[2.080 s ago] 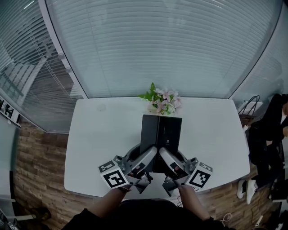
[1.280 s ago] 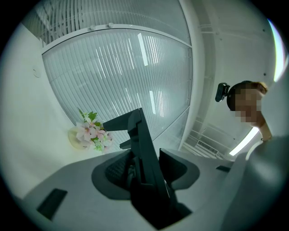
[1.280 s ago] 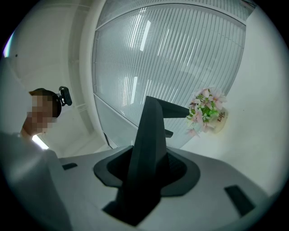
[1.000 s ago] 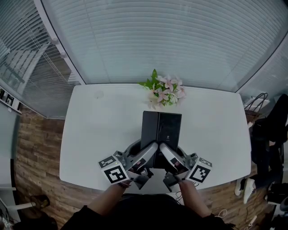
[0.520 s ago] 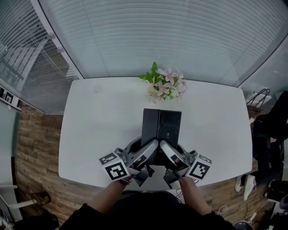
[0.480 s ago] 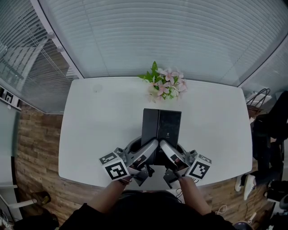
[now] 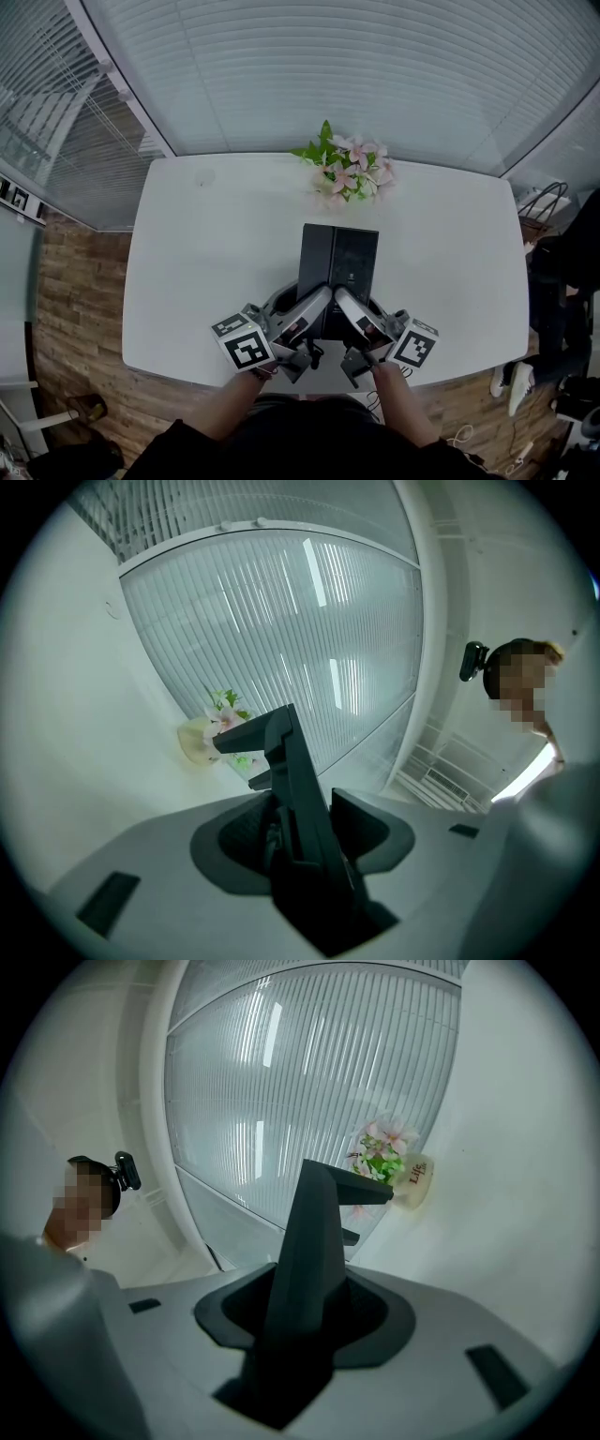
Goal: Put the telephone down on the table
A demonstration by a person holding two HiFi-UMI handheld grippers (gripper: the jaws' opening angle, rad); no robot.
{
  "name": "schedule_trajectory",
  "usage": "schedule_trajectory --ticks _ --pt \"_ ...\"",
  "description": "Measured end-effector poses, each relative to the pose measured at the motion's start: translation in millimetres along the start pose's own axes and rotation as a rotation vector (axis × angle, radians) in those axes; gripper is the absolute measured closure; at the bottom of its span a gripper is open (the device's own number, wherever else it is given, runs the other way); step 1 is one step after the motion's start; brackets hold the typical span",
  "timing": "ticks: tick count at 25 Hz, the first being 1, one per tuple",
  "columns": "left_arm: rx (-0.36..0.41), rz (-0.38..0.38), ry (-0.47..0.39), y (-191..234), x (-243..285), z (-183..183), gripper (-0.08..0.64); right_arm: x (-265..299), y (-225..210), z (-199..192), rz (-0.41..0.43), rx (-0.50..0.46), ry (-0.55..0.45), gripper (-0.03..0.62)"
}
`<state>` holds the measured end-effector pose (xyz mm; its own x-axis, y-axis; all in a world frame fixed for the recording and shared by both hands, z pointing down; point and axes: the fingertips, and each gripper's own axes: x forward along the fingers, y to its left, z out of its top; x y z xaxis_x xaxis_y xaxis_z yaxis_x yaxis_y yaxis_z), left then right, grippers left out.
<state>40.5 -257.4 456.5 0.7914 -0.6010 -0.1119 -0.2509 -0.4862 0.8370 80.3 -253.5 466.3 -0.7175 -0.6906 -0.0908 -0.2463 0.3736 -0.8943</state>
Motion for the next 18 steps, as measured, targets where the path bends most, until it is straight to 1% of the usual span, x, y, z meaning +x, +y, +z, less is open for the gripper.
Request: schedule_trajectory --ticks 7,11,15,18 --pt "-0.022 0.015 0.007 13.9 -2.1 -9.4 0.353 1.1 -9.9 -9.5 -0.004 0.045 0.014 0.408" --pt "-0.039 0.032 0.015 20.0 -4.4 -14.5 0.353 -3.3 -21.0 -12.7 -0.043 0.036 0.018 0.408" --pt "-0.055 0.047 0.021 27.1 -6.5 -20.1 0.353 -1.1 -22.2 -19.9 -0.029 0.082 0.023 0.407" --pt "-0.070 0.057 0.027 32.6 -9.0 -24.9 0.351 -4.5 -31.1 -22.9 -0.063 0.069 0.033 0.407"
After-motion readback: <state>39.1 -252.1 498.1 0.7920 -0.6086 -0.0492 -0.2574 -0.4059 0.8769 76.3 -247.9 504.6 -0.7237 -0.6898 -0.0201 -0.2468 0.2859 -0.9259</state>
